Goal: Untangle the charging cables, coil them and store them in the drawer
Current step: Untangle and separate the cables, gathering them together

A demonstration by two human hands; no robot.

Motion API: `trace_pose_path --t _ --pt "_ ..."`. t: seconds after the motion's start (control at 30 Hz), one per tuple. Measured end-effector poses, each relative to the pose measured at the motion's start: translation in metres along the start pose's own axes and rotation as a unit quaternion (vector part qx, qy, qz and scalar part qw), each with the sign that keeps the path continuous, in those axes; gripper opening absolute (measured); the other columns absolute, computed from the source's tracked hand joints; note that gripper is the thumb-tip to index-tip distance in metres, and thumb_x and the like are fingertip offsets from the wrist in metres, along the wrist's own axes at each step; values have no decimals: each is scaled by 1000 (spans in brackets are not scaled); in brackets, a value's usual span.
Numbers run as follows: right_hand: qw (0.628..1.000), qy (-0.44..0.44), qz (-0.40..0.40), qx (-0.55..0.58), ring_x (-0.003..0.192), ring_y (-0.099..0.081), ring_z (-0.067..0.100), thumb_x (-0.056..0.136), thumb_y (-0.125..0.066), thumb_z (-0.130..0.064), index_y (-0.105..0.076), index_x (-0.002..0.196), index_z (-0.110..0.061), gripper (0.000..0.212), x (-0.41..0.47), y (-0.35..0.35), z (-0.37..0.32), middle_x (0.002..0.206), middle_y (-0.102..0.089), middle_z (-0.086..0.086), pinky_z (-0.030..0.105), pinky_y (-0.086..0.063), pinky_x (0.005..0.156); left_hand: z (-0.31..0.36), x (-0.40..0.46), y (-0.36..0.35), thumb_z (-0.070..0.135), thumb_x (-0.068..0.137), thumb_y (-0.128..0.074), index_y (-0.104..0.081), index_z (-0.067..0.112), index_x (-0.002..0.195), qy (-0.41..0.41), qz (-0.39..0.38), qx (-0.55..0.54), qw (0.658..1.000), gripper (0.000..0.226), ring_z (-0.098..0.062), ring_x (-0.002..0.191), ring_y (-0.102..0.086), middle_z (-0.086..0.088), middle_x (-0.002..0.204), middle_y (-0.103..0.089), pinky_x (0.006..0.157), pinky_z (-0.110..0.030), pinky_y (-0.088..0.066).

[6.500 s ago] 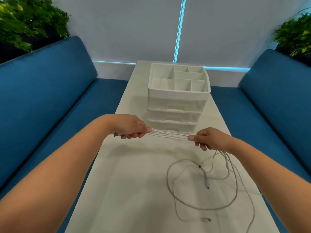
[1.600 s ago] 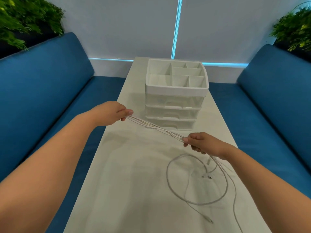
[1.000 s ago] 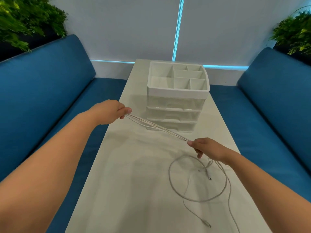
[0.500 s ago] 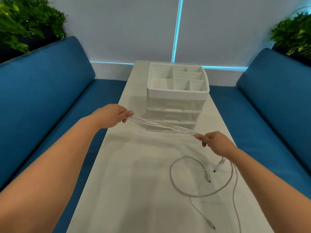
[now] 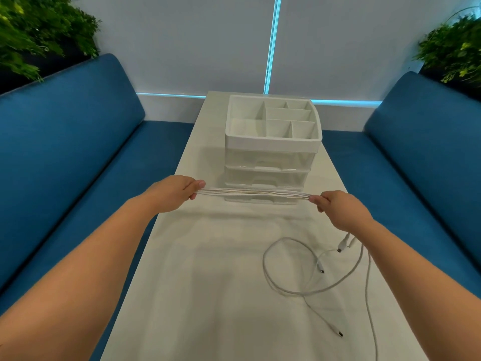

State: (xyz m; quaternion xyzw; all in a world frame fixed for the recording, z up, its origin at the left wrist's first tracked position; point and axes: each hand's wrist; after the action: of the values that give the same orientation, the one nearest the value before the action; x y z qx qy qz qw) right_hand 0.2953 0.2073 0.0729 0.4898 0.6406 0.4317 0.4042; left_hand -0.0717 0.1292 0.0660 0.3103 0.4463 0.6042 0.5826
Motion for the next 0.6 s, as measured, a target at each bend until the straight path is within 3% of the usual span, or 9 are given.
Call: trace_pose_path --t 0.13,0.23,0.3,0.47,0.6 --pt "993 36 -40 101 57 -42 17 97 -46 -50 -66 82 -10 48 -5 12 -4 63 -51 1 28 -32 54 -14 -3 -13 57 102 -24 -52 21 78 18 21 -5 1000 52 -14 69 -51 5 78 -57 64 -31 -40" --pt "937 50 -168 301 57 -32 13 90 -57 -47 -69 88 -8 41 -19 36 -8 63 -39 -1 25 -33 55 -29 -5 -24 58 101 -23 -52 19 77 35 37 -31 998 54 -17 72 -52 3 78 -57 68 -34 -42" --pt "926 78 -208 305 56 -32 12 86 -59 -47 -70 88 -8 40 -24 53 -10 61 -38 -4 25 -36 56 -34 -7 -31 59 100 -24 -50 18 74 30 52 -60 996 55 -18 70 -50 2 75 -55 69 -35 -41" --pt "983 96 -60 143 57 -38 16 94 -53 -49 -67 76 -14 42 -12 69 -20 68 -46 7 29 -36 57 -20 -8 -47 56 101 -26 -47 22 71 1 79 -143 987 50 -14 65 -44 7 69 -49 63 -32 -36" --pt "988 120 -18 98 64 -43 20 96 -50 -47 -67 77 -14 41 -12 86 -27 68 -48 9 32 -36 60 -10 -10 -65 54 102 -28 -50 18 74 1 100 -195 976 50 -16 63 -42 6 68 -48 61 -31 -35"
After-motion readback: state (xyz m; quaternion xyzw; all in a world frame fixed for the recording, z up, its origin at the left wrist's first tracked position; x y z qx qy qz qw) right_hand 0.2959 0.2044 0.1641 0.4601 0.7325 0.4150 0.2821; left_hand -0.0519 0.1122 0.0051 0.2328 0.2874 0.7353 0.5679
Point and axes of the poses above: each hand's wrist, its own x-axis towards the middle knuckle, its own y-axis out of the back of the hand, z = x × y
